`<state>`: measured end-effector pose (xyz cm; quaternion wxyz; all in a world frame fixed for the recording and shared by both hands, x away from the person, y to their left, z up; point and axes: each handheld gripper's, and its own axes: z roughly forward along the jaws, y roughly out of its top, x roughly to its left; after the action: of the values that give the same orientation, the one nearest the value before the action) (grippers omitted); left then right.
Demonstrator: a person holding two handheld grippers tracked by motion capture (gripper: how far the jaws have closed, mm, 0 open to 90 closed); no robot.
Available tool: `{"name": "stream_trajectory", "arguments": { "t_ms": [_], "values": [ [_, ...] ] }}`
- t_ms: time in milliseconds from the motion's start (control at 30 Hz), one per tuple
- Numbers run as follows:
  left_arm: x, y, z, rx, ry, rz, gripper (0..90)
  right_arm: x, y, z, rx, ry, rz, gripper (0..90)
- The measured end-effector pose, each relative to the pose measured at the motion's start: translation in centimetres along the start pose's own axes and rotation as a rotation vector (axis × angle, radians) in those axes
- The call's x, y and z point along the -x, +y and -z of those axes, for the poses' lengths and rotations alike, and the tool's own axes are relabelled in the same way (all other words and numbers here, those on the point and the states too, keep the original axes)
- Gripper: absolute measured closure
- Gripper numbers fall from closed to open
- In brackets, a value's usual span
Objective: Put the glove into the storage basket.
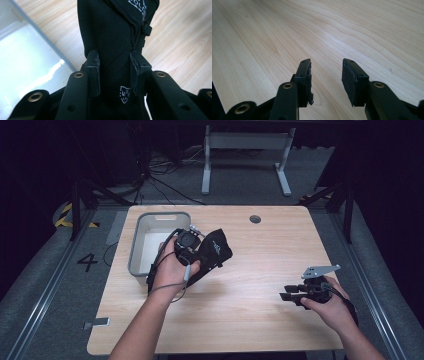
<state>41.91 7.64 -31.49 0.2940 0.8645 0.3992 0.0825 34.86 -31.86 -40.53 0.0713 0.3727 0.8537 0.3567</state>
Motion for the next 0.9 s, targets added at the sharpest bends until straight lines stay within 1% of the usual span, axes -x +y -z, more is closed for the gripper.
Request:
{"name": "stream_trajectory", "arguments": {
  "t_ms": [33, 67, 100, 133, 167, 200, 233, 267, 300, 333, 367, 400, 433, 467, 500, 533, 567, 600, 633, 700, 733, 767, 800, 833, 867, 900],
  "values": [
    [-0.6, 0.1, 0.2, 0.006, 0.009, 0.018, 65.5, 0.1, 0.0, 0.0, 0.001, -0.002, -0.001, 60.4],
    [-0.6, 0.1, 0.2, 0.006, 0.009, 0.018, 65.4, 0.1, 0.0, 0.0, 0.001, -0.002, -0.001, 60.4],
    [-1.3, 0.2, 0.6, 0.016, 0.017, 0.039, 65.4, 0.0, -0.1, 0.1, 0.000, -0.005, -0.007, 60.4],
    [-1.3, 0.2, 0.6, 0.016, 0.017, 0.039, 65.5, 0.0, -0.1, 0.1, 0.000, -0.005, -0.007, 60.4],
    [-2.3, 0.4, 1.1, 0.033, 0.025, 0.064, 65.5, 0.0, -0.2, 0.1, 0.003, -0.005, -0.009, 60.2],
    [-2.3, 0.4, 1.1, 0.033, 0.025, 0.064, 65.4, 0.0, -0.2, 0.1, 0.003, -0.005, -0.009, 60.2],
    [-3.0, 0.5, 1.3, 0.034, 0.041, 0.086, 65.4, 0.0, -0.3, 0.2, 0.004, -0.009, -0.011, 60.2],
    [-3.0, 0.5, 1.3, 0.034, 0.041, 0.086, 65.4, 0.0, -0.3, 0.2, 0.004, -0.009, -0.011, 60.2],
    [-3.9, 0.6, 1.3, 0.033, 0.059, 0.111, 65.4, 0.0, -0.4, 0.3, 0.001, -0.010, -0.015, 60.1],
    [-3.9, 0.6, 1.3, 0.033, 0.059, 0.111, 65.4, 0.0, -0.4, 0.3, 0.001, -0.010, -0.015, 60.1],
    [-4.7, 0.6, 1.1, 0.027, 0.067, 0.141, 65.4, 0.0, -0.6, 0.3, 0.001, -0.016, -0.021, 60.1],
    [-5.1, 0.7, 1.1, 0.025, 0.074, 0.158, 65.4, 0.1, -0.7, 0.4, 0.002, -0.019, -0.019, 60.1],
    [-5.5, 0.7, 1.0, 0.024, 0.083, 0.167, 65.4, 0.1, -0.7, 0.4, 0.002, -0.020, -0.021, 60.1],
    [-5.5, 0.7, 1.0, 0.024, 0.083, 0.167, 65.4, 0.1, -0.7, 0.4, 0.002, -0.020, -0.021, 60.1],
    [-5.9, 0.7, 1.0, 0.022, 0.092, 0.183, 65.4, 0.1, -0.8, 0.5, 0.001, -0.024, -0.029, 60.1],
    [-6.7, 0.8, 0.9, 0.026, 0.110, 0.215, 65.4, 0.1, -0.9, 0.6, 0.002, -0.024, -0.026, 60.1],
    [-7.2, 0.8, 0.9, 0.025, 0.119, 0.227, 65.4, 0.1, -1.0, 0.6, 0.002, -0.025, -0.029, 60.1],
    [-7.2, 0.8, 0.9, 0.025, 0.119, 0.227, 65.4, 0.1, -1.0, 0.6, 0.002, -0.025, -0.029, 60.1],
    [-8.0, 0.9, 0.8, 0.032, 0.136, 0.252, 65.3, 0.1, -1.1, 0.7, 0.004, -0.028, -0.032, 60.0],
    [-8.8, 0.9, 0.5, 0.038, 0.142, 0.273, 65.2, 0.1, -1.2, 0.8, 0.002, -0.031, -0.035, 60.0],
    [-8.8, 0.9, 0.5, 0.038, 0.142, 0.273, 65.2, 0.1, -1.3, 0.8, 0.004, -0.032, -0.035, 60.0],
    [-9.1, 0.9, 0.4, 0.038, 0.145, 0.288, 65.2, 0.1, -1.3, 0.9, 0.002, -0.035, -0.038, 59.9],
    [-9.5, 1.0, 0.3, 0.038, 0.156, 0.298, 65.2, 0.1, -1.3, 0.9, 0.002, -0.035, -0.038, 59.9],
    [-10.2, 1.0, 0.0, 0.032, 0.172, 0.311, 65.2, 0.1, -1.4, 0.9, 0.003, -0.037, -0.041, 59.9],
    [-10.2, 1.0, 0.0, 0.032, 0.172, 0.311, 65.2, 0.1, -1.4, 0.9, 0.003, -0.037, -0.041, 59.9],
    [-10.5, 1.0, -0.2, 0.035, 0.180, 0.322, 65.2, 0.1, -1.4, 0.9, 0.003, -0.036, -0.041, 59.8]
  ]
}}
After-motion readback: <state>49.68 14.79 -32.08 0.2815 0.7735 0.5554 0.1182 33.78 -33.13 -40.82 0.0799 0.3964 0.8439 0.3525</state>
